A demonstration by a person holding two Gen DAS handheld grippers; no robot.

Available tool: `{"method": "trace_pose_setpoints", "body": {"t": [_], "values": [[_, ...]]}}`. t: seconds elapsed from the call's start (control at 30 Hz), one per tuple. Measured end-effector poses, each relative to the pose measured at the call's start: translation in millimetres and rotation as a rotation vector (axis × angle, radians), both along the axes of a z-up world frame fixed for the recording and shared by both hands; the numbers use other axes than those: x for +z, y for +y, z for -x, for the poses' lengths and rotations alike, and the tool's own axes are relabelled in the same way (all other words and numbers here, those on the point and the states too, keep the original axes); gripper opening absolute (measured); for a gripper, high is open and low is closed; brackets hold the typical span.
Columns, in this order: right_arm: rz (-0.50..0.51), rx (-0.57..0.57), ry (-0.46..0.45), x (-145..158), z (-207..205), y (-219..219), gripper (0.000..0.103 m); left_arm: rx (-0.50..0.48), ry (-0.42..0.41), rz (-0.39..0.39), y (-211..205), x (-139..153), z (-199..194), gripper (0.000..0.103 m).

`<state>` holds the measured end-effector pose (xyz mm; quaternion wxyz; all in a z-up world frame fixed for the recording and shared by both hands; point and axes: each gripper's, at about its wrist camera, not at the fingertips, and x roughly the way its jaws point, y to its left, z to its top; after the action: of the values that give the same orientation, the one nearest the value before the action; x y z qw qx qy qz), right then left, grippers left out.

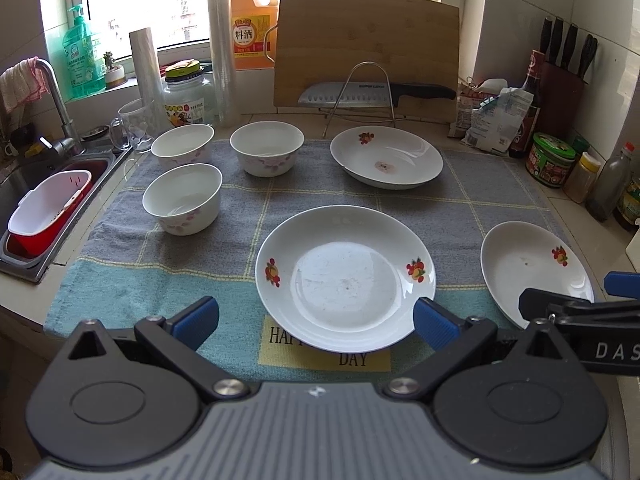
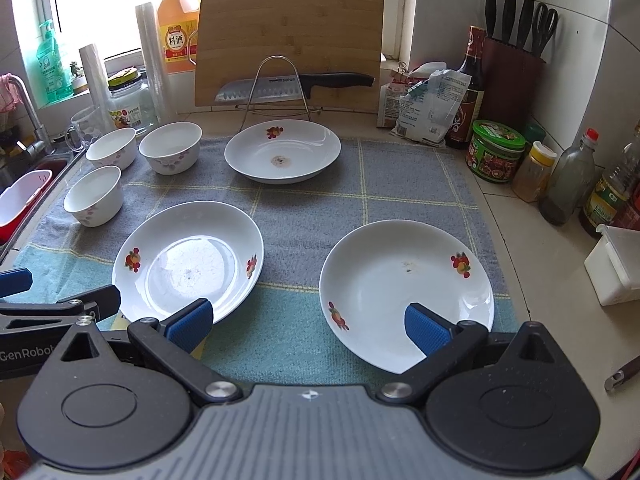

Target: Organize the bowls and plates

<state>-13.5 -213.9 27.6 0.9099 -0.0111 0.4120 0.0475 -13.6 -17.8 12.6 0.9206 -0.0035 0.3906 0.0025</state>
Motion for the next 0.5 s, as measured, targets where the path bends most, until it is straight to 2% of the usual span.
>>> {"method": "trace_pose_setpoints", "body": {"t": [0.5], "values": [[-0.034, 0.063, -0.138, -0.5, 14.4, -62.5, 0.103, -0.105, -0.065, 0.002, -47.7, 9.7, 0.7, 0.102]]}}
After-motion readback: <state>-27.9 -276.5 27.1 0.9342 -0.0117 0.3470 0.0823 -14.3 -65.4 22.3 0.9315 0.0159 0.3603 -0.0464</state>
